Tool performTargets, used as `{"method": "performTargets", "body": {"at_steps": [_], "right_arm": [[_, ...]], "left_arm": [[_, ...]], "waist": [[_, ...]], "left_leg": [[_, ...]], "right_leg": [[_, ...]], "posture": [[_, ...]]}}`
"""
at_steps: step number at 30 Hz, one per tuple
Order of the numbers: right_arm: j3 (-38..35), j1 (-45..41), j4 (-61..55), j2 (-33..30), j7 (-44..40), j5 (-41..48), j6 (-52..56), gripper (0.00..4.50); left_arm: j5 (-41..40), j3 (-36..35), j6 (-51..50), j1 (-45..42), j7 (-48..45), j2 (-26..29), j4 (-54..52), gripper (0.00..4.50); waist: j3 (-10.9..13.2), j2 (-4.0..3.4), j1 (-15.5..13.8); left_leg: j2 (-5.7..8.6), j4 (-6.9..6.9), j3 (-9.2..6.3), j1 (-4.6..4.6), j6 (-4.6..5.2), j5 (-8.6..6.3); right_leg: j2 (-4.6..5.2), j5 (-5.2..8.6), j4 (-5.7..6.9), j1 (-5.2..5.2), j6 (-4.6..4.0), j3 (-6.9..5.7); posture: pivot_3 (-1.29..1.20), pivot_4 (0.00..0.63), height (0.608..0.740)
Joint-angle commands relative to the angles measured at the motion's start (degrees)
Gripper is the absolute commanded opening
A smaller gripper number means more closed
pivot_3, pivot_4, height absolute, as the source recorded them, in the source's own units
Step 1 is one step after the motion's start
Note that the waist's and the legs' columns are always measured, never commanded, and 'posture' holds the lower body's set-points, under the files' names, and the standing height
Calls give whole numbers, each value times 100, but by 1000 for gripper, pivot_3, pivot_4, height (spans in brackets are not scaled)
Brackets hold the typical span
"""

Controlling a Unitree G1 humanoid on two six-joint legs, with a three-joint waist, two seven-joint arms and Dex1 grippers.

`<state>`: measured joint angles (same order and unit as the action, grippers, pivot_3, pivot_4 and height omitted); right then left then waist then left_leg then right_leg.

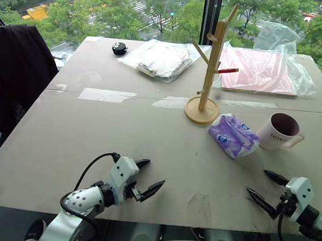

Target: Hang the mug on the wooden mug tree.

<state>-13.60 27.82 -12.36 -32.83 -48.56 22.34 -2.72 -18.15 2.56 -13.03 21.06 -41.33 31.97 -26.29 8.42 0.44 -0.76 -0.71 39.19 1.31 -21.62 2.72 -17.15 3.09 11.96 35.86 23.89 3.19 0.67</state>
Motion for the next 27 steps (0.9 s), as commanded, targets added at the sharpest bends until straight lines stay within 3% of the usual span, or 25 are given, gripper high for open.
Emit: {"method": "performTargets", "body": {"at_steps": [1, 17, 23, 27], "right_arm": [[-193, -68, 24, -85, -105, 92, -93, 4445], [-205, -269, 109, -81, -145, 53, -88, 4445], [-364, -306, -388, -147, -263, 368, -117, 4445], [-337, -807, -977, -292, -96, 622, 268, 4445]], "left_arm": [[-97, 0, -102, 115, -29, 9, -70, 4500], [-264, 49, -84, 171, -60, -89, -101, 4500], [-262, 46, 17, 55, -195, -24, 14, 4500], [-506, -83, -57, -361, -398, 54, -125, 4500]], "waist": [[0, 0, -1], [1, 1, 1], [1, 0, 1], [11, 5, 8]], "left_leg": [[0, 0, 0, 0, 0, 0], [2, 0, 2, -2, 0, 0], [2, 0, 2, -2, 0, 0], [2, 0, 2, -1, 0, 0]], "right_leg": [[0, 0, 0, 0, 0, 0], [1, -2, -3, 0, -4, 1], [1, -1, -3, 1, -3, 1], [0, -1, -2, 1, -1, 2]], "posture": [[0, 150, 740], [0, 150, 740], [0, 150, 740], [0, 150, 740]]}}
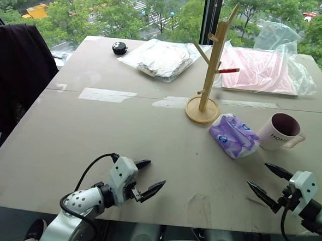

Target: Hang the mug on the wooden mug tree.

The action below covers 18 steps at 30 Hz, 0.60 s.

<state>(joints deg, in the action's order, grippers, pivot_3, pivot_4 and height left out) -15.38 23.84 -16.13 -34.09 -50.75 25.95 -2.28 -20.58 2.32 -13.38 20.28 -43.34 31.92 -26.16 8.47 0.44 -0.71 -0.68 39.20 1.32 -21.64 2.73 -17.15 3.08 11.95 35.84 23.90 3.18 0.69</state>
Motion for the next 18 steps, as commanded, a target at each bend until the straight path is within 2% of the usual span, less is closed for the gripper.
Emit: {"method": "performTargets", "body": {"at_steps": [1, 5, 9, 14, 18], "right_arm": [[-88, -643, -714, -185, 243, 249, 352, 4445], [385, -1611, -741, -57, 886, -52, 1033, 4445], [985, -2397, -266, -89, 1328, -582, 1906, 4445], [1437, -2900, 354, -192, 1432, -955, 2723, 4445], [1706, -2985, 291, -288, 1254, -708, 3923, 4445]], "left_arm": [[-368, -92, -78, -427, -260, 72, -192, 4500], [-683, -56, -326, -892, -559, 233, -425, 4500], [-1048, -54, -693, -1370, -754, 449, -710, 4500], [-1212, -92, -1029, -1847, -716, 652, -963, 4500], [-1185, -81, -1193, -1979, -649, 763, -1108, 4500]], "waist": [[10, 9, 2], [13, 23, 0], [17, 22, -13], [19, 24, -9], [19, 25, -1]], "left_leg": [[0, 2, 0, 1, 0, 0], [-2, 9, -6, 2, -1, 2], [1, 3, -8, -11, -2, 2], [10, 3, -7, -23, -2, 2], [10, 2, -6, -19, -1, 1]], "right_leg": [[-1, 0, 1, 0, 1, 0], [-8, -6, 5, -1, -6, -6], [-10, -16, 2, 7, -29, -8], [-3, -16, -6, 13, -28, -4], [-7, -16, -6, 12, -27, -2]], "posture": [[0, 150, 740], [0, 150, 740], [0, 150, 740], [0, 150, 740], [0, 150, 740]]}}
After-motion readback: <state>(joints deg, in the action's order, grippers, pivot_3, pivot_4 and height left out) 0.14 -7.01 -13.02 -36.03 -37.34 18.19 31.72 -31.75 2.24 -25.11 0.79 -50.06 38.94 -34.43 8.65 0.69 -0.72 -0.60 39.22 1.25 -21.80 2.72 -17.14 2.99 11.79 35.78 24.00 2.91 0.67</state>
